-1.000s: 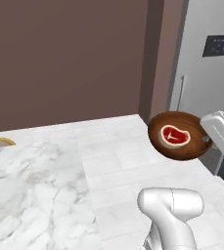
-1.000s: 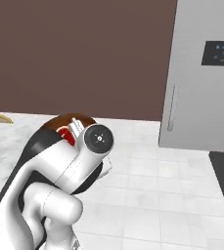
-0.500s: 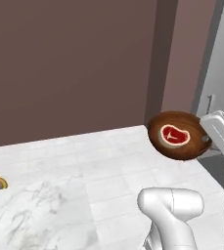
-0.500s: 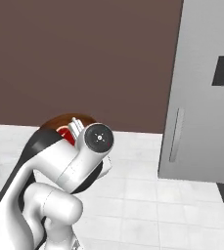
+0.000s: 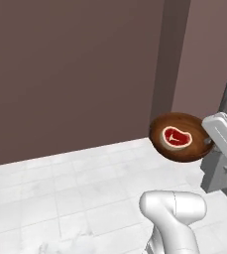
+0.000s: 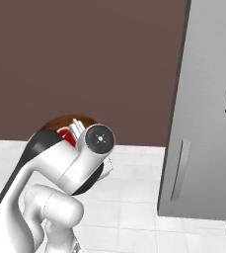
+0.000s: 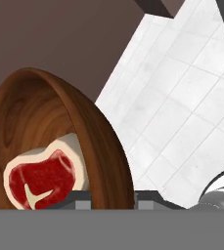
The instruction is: Place one of the steaks on the plate and the other in the bowl. Then place the bowl in the fridge.
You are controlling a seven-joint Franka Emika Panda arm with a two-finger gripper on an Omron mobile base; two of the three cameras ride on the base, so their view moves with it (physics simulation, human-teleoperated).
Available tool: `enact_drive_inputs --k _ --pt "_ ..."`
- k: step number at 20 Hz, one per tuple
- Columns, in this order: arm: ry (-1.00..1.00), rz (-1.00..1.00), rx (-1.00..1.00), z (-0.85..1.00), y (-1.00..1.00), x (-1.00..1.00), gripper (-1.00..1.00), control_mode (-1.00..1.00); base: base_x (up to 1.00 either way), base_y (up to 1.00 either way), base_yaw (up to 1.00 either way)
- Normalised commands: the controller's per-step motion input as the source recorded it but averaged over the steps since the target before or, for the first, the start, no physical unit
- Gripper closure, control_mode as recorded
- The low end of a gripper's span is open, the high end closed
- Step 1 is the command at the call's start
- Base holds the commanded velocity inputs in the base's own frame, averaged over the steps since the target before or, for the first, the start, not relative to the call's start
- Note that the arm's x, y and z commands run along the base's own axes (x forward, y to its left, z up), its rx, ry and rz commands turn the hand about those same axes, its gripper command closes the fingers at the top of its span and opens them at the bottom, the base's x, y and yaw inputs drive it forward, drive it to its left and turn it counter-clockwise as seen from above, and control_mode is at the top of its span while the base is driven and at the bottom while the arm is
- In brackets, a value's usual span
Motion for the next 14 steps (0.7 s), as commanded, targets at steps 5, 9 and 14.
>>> enact_drive_inputs --k 5,9,14 --pt "0.0 0.0 0.0 0.0 0.0 0.0 1.0 1.0 1.0 0.48 -0.17" --pt "0.0 0.0 0.0 0.0 0.0 0.0 1.0 1.0 1.0 0.51 -0.21" --pt "0.0 0.0 0.0 0.0 0.0 0.0 1.0 1.0 1.0 0.59 -0.24"
